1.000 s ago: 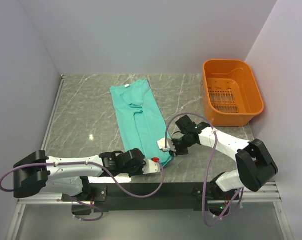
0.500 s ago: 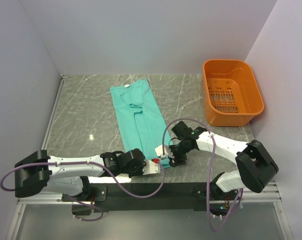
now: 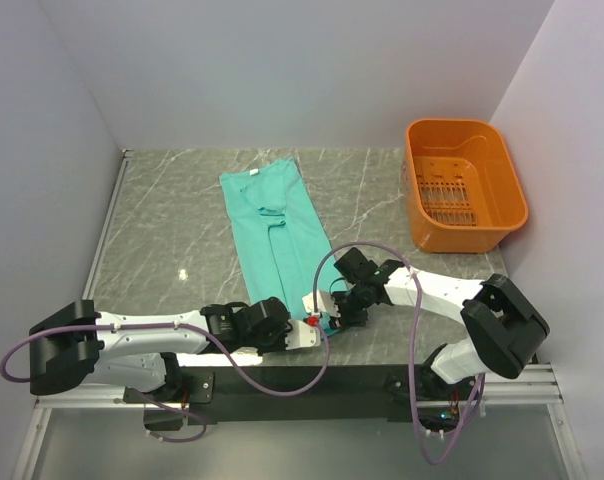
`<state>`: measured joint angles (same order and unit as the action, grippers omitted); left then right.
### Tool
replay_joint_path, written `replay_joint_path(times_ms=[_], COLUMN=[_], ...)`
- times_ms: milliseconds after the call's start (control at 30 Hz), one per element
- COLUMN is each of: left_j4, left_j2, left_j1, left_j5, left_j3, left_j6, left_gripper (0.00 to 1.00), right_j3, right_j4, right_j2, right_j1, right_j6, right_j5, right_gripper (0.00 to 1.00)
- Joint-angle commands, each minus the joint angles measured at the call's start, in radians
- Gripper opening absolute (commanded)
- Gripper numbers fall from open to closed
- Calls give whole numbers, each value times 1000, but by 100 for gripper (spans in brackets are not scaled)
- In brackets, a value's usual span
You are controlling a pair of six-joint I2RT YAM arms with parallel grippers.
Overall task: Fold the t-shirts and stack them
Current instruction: Fold the tshirt
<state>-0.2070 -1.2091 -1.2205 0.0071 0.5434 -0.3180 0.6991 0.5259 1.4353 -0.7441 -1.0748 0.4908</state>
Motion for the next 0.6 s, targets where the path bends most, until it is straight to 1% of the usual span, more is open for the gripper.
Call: replay_joint_path(times_ms=[0,100,133,233,300,367,400,433,500,533,567], left_j4=[9,8,6,4,4,8,8,8,8,4,-3], left_j2=[0,-3,-6,-18,-24,-26,-24,-24,-18,-15,-7], left_j1=[1,1,1,1,1,1,1,4,9,16,19], left_j5=[33,30,30,27,24,22,21,27,48,56,60], left_j3=[9,7,7,9,10,12,12,12,15,18,20], left_j6=[-6,-9,-9,-10,-10,-12,-13,-15,-21,-24,-30], left_gripper=[1,1,1,1,1,1,0,0,0,1,0], right_j3=[-21,-20,-18,-4,13,40,52,69,129,172,190], right_j4=[-61,-72,-67,-35,-11,54,84,167,254,326,353], right_j2=[23,27,28,25,11,1,-9,-9,5,11,17], right_j1=[-11,-12,-12,-11,-9,-5,-1,9,28,37,57], right_j6=[47,59,59,49,29,4,-43,-71,-150,-169,-181], right_j5=[-84,-92,-89,-58,-26,20,43,63,127,143,159], right_gripper=[46,32,20,3,0,0,0,0,0,0,0])
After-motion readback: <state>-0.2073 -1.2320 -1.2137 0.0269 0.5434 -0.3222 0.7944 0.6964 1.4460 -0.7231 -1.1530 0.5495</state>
